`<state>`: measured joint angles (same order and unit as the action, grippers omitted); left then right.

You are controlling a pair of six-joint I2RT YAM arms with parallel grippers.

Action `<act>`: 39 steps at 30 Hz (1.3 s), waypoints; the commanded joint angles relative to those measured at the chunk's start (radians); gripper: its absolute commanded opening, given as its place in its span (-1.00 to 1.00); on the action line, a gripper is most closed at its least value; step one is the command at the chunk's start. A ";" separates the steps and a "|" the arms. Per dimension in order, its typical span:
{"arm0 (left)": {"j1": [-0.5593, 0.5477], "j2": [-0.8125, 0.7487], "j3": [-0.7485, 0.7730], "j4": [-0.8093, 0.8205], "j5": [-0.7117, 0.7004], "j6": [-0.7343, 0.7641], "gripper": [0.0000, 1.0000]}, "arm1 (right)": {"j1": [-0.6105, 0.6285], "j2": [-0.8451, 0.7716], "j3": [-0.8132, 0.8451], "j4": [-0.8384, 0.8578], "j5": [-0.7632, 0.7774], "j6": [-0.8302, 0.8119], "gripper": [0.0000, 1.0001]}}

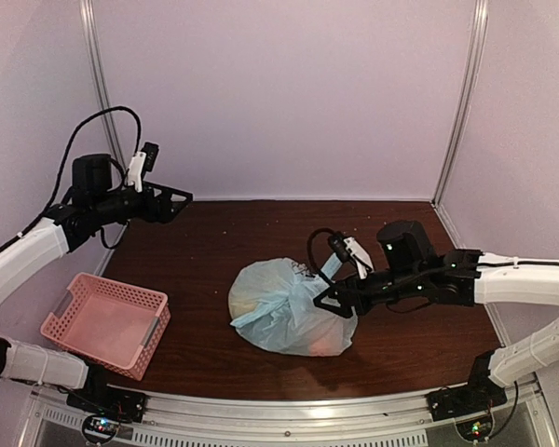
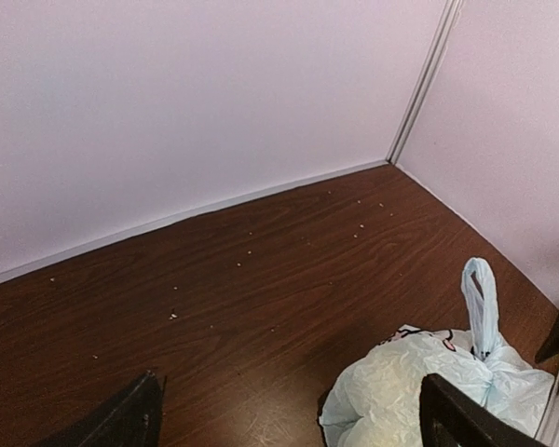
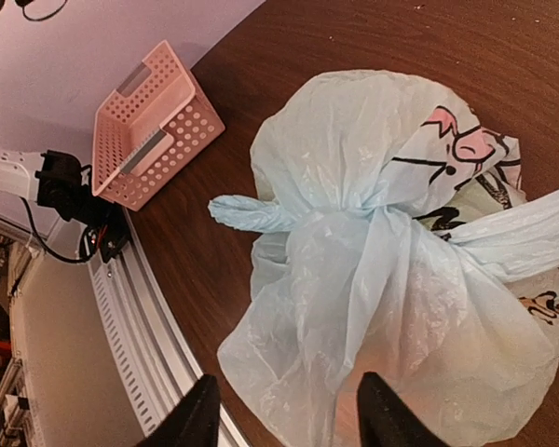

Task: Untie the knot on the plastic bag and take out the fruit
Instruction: Move the takeout bag to the center of the board, then adjust the takeout bag at the center of the board.

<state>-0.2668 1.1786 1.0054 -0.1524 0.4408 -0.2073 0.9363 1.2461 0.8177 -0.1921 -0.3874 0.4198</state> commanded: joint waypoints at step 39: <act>-0.406 0.407 -0.199 0.417 0.053 -0.365 0.93 | -0.140 0.222 0.026 0.216 0.067 0.068 0.46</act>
<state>-0.6456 1.5753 0.8089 0.1810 0.4492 -0.5854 0.7998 1.4307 0.8185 -0.0368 -0.3019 0.4801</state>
